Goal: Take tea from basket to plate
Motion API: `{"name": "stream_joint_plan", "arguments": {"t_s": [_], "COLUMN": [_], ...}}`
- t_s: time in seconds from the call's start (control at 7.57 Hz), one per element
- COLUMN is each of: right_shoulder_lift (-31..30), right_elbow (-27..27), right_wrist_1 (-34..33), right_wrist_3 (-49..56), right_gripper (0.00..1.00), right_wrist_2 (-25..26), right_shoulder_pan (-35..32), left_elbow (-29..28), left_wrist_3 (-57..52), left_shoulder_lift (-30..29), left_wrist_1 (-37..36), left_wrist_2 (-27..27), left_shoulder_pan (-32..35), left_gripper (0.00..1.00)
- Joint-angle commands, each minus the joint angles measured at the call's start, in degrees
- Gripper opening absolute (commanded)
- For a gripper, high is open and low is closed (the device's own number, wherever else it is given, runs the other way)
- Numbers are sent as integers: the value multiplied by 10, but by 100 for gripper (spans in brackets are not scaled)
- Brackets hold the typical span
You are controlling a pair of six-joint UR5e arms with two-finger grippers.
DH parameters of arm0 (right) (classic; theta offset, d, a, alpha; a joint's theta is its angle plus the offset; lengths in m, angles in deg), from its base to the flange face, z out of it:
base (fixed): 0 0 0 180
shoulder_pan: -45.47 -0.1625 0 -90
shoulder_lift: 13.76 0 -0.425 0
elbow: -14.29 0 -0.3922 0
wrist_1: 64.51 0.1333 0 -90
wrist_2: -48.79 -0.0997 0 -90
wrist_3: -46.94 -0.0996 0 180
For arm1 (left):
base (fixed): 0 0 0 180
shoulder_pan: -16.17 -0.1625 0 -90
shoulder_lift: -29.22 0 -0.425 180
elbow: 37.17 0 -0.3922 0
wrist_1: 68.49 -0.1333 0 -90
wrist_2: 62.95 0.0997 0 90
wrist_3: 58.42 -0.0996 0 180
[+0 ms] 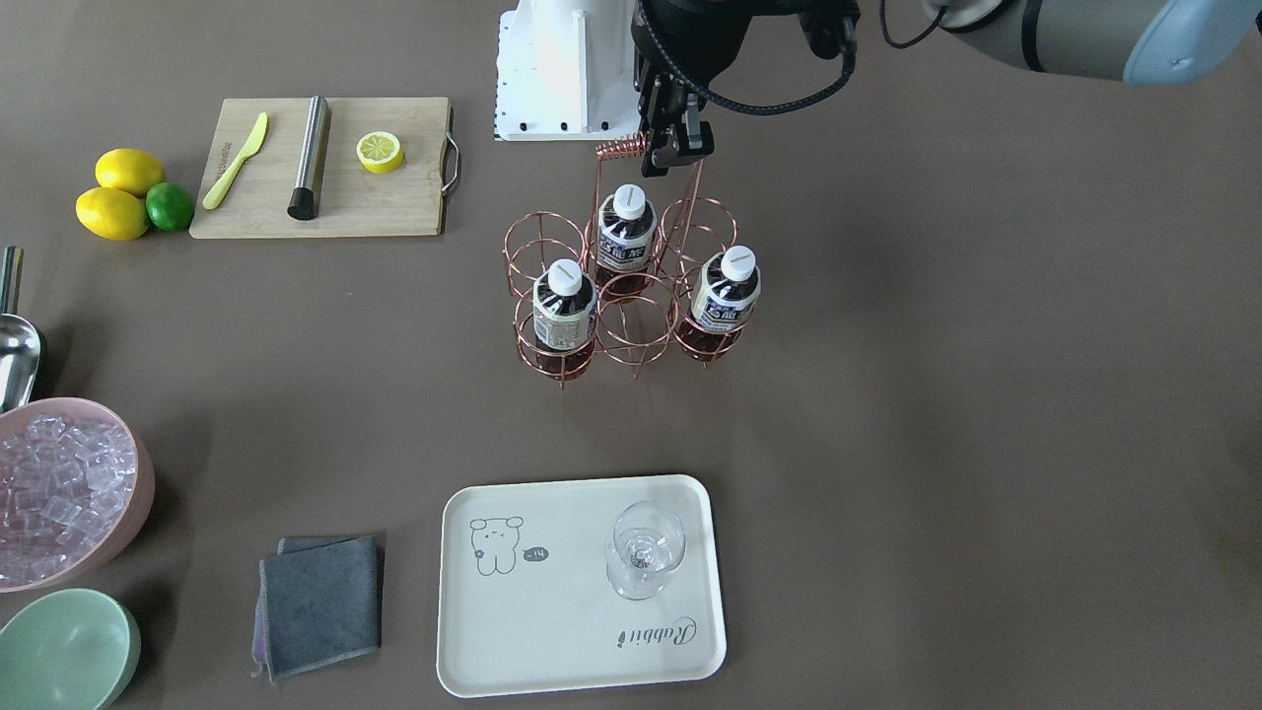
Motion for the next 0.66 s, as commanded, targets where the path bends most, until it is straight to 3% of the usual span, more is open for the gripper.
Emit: {"name": "stream_joint_plan", "arguments": {"t_s": [0.0, 0.53], "right_shoulder_lift": [5, 7], "right_elbow": [22, 42], "right_wrist_1": [0, 1], "right_wrist_3": [-10, -15], "right_gripper": [99, 99], "right_wrist_2": [0, 7], "right_shoulder_pan": [23, 56], "left_elbow": [-7, -10], "left_wrist_3": [37, 39], "left_shoulder_lift": [-14, -27], "left_wrist_1": [2, 12], "left_wrist_2": [19, 19], "left_shoulder_pan": [-36, -51], "left_gripper": [0, 0]}}
